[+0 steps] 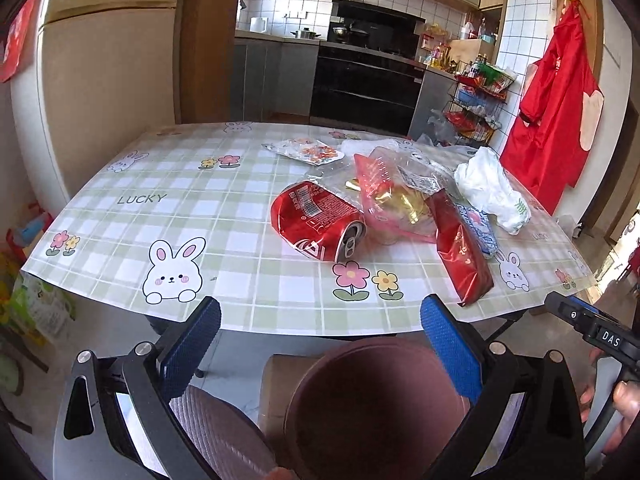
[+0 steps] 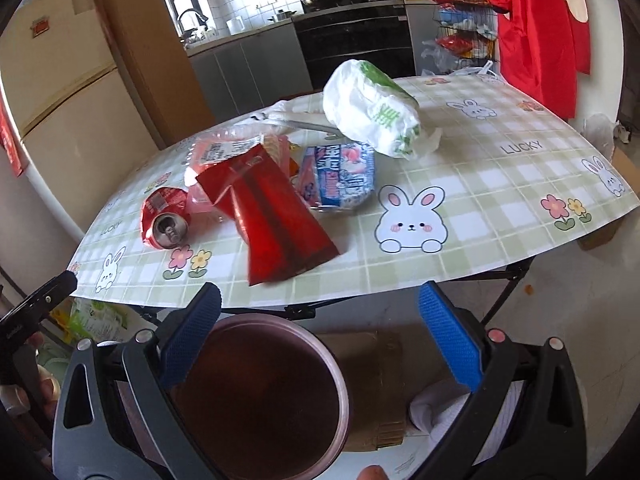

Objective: Collect trash
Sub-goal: 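Reach the right tool to the white plastic bag and close on it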

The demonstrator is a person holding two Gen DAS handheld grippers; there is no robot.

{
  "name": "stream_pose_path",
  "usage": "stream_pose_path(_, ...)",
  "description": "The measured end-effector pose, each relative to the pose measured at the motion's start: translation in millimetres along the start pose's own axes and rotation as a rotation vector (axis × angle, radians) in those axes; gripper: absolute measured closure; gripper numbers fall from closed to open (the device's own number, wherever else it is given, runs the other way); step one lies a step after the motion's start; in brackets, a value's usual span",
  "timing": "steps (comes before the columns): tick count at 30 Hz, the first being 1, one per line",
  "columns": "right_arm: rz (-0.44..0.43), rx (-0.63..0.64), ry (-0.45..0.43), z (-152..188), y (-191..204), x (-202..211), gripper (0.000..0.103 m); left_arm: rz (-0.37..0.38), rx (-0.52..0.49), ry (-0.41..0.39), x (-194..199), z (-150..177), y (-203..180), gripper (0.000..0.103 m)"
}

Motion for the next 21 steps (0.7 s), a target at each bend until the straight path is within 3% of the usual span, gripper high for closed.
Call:
stream_pose_path(6,0.109,0.074,-0.101,-34,-21,0,0.006,-0.016,0.013,0.022,-12,0,9,0.005)
stream_pose_path(13,0.122,0.258,-0.185,-106,-16,-41,0.006,-0.051,0.001,0.012,-18,-15,19,0.005)
stream_pose_path(21,0.238,0.399,-0.112,-151,-15,-133,0.006,-0.066,0.064,0.024,-28,-28,37,0.006)
Point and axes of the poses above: each gripper's, at about its wrist camera, not at the fingertips, and x roughly against the way its jaws point, y to its left, z to its underside, the point moved 7 cm from there along -x, roughly the way its jaws point, and after that the axes turned 4 degrees about -x, right-handed, at the moved point
